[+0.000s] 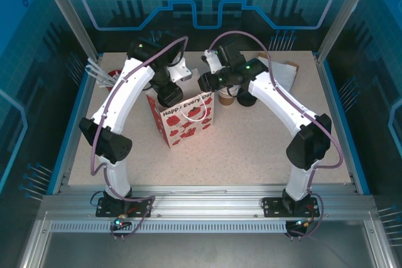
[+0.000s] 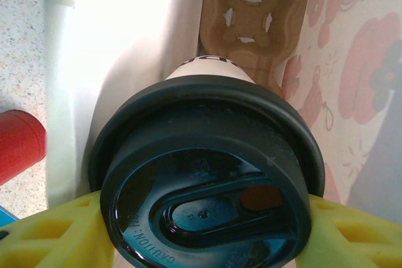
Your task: Pack the takeout coffee
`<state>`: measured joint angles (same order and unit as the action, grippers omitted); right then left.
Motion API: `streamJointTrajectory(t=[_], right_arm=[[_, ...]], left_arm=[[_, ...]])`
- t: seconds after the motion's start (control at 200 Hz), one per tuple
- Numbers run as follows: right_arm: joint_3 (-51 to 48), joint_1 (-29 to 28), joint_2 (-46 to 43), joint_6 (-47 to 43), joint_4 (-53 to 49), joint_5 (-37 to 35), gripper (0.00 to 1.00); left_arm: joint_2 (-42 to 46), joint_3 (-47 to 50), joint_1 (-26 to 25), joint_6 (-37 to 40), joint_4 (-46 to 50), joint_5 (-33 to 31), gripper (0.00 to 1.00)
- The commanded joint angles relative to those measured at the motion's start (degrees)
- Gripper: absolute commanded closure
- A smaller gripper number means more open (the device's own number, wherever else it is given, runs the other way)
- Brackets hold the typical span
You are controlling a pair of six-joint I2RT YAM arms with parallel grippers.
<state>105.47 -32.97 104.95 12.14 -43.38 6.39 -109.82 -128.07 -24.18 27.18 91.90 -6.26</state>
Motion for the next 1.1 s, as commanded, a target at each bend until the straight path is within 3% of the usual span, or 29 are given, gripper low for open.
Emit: streamJointTrajectory(t=[0.0, 1.096], right_arm=[[1.6, -0.6, 0.8, -1.0, -1.5, -0.2, 0.62], [0.0, 1.1, -1.7, -0.4, -0.3, 2.4, 0.56]], left_arm=[[-1.2, -0.5, -0.2, 2.0, 2.0, -0.9, 0.53], [-4.2, 7.1, 0.3, 4.3, -1.0, -2.9, 0.51]])
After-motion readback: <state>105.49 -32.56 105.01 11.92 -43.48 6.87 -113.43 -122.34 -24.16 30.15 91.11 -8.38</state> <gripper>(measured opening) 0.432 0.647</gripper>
